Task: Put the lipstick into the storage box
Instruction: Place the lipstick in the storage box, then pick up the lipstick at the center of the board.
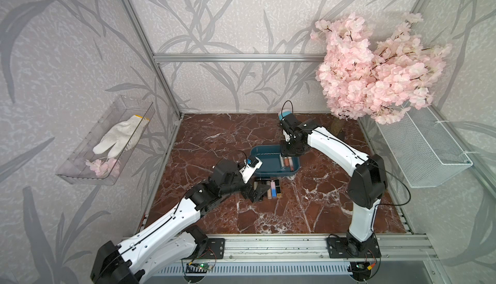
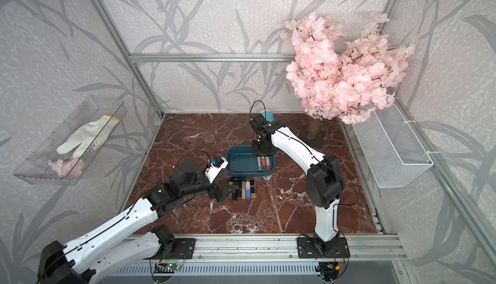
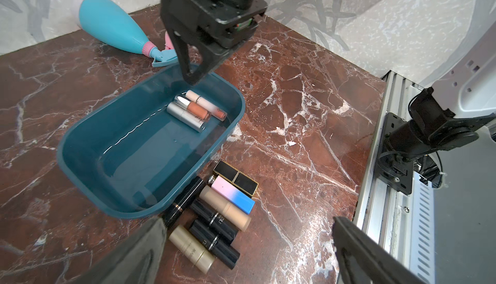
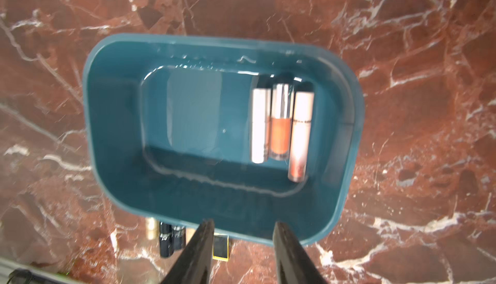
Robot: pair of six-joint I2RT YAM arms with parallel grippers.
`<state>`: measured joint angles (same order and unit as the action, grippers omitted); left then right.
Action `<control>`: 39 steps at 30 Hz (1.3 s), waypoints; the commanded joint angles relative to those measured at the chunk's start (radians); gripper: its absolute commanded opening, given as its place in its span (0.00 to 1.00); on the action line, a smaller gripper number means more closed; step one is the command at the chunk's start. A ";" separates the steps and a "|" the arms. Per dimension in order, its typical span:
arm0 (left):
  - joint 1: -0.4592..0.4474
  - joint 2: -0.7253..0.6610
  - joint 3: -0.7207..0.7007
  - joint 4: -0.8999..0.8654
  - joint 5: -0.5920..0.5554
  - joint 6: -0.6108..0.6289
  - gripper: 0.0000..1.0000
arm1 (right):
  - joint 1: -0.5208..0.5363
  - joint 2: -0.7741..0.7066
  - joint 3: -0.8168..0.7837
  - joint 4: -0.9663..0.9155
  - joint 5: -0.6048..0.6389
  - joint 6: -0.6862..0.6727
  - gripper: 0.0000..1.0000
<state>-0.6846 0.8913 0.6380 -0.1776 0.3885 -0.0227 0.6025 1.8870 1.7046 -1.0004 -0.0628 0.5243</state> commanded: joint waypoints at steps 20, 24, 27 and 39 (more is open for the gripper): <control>0.001 -0.201 -0.150 -0.158 -0.171 -0.332 1.00 | 0.284 -0.159 -0.410 0.095 0.044 0.106 0.46; 0.003 -0.189 -0.122 -0.224 -0.237 -0.387 1.00 | 0.289 -0.116 -0.411 0.121 0.046 0.095 0.46; 0.003 -0.172 -0.099 -0.268 -0.269 -0.414 1.00 | 0.289 -0.079 -0.393 0.135 0.046 0.081 0.46; 0.003 -0.171 -0.084 -0.290 -0.276 -0.360 1.00 | 0.287 0.040 -0.328 0.147 0.046 0.051 0.46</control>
<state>-0.6846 0.7334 0.5232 -0.4530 0.1276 -0.4095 0.8848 1.9091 1.3499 -0.8543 -0.0338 0.5880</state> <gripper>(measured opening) 0.997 0.458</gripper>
